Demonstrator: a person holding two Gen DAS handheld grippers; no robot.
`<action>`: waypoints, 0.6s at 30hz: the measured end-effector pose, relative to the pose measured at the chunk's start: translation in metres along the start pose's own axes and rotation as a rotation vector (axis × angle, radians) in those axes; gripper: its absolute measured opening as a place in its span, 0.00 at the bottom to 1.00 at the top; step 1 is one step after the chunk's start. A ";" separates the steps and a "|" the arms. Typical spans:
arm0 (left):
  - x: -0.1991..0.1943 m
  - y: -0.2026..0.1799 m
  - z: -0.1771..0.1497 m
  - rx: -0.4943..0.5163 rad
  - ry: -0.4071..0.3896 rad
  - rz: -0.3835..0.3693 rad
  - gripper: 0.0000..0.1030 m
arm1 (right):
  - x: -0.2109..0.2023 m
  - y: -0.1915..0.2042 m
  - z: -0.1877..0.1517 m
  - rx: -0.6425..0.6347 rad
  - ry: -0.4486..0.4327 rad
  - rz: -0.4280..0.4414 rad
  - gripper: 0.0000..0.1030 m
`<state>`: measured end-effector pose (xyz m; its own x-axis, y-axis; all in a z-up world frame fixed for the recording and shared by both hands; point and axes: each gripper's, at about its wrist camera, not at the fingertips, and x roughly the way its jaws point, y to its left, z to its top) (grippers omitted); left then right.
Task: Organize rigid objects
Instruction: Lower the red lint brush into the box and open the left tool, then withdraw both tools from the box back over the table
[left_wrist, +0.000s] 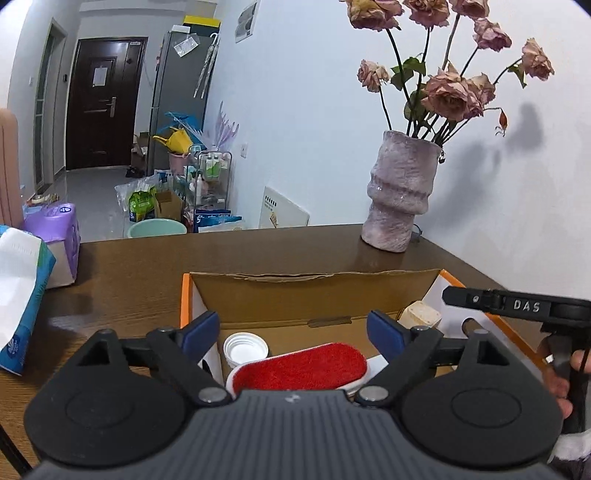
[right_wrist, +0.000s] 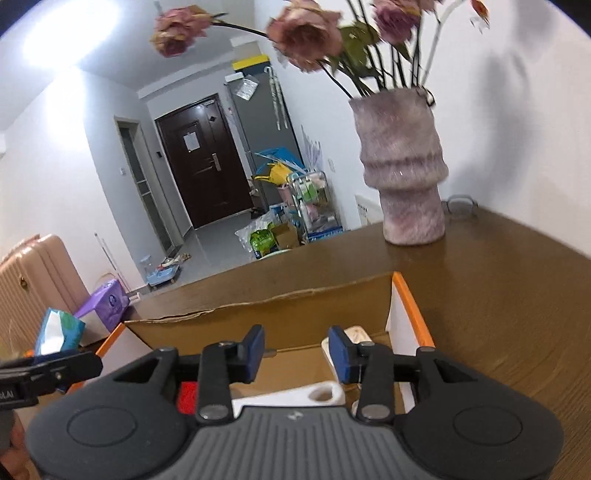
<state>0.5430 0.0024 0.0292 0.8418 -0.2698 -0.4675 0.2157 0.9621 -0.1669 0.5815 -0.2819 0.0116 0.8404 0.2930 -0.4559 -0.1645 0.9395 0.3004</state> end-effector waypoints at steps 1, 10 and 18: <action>0.001 -0.001 -0.001 0.000 0.005 0.003 0.86 | -0.001 0.001 0.001 -0.008 0.001 -0.002 0.37; -0.017 -0.017 -0.008 0.025 0.077 -0.042 0.93 | -0.024 0.013 0.003 -0.165 0.131 -0.039 0.50; -0.076 -0.048 -0.017 0.085 0.097 0.003 0.96 | -0.089 0.034 -0.009 -0.243 0.143 -0.047 0.56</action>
<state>0.4598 -0.0243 0.0578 0.7917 -0.2651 -0.5505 0.2576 0.9618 -0.0928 0.4969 -0.2749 0.0549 0.7713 0.2537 -0.5837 -0.2607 0.9626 0.0740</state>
